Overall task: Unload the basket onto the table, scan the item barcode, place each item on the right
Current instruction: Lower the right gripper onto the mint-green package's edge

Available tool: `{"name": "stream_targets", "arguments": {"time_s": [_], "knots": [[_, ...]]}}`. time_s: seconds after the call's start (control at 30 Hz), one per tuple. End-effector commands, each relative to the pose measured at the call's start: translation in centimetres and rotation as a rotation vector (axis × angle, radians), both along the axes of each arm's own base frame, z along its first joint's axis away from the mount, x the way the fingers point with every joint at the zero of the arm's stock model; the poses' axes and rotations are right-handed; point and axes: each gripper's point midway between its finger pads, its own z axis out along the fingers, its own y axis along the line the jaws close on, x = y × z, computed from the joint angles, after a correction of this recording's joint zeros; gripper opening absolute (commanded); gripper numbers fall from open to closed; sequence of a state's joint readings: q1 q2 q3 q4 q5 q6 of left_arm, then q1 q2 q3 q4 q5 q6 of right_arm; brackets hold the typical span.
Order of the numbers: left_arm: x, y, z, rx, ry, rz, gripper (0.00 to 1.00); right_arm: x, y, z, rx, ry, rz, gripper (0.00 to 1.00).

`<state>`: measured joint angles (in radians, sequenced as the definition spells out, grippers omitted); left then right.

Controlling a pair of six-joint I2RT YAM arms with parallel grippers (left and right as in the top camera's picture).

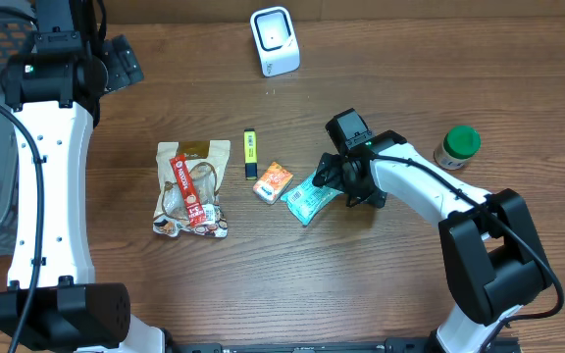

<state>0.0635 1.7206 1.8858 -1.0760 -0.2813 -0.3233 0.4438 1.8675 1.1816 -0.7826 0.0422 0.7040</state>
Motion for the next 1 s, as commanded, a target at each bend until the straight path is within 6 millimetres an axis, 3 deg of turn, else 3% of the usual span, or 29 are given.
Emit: {"name": "stream_targets", "arguments": {"time_s": [0.0,0.2,0.8,0.97], "knots": [[0.2,0.2,0.0,0.003,-0.005,0.019,1.00,-0.1,-1.5,-0.1,-0.033,0.014,-0.035,1.00],[0.2,0.2,0.0,0.003,-0.005,0.019,1.00,-0.4,-3.5,-0.2,-0.037,0.058,-0.089,1.00],[0.2,0.2,0.0,0.003,-0.005,0.019,1.00,-0.1,-3.6,-0.2,-0.002,0.062,-0.104,1.00],[0.2,0.2,0.0,0.003,-0.004,0.019,1.00,-0.7,-2.1,-0.1,0.086,0.100,-0.090,0.77]]}}
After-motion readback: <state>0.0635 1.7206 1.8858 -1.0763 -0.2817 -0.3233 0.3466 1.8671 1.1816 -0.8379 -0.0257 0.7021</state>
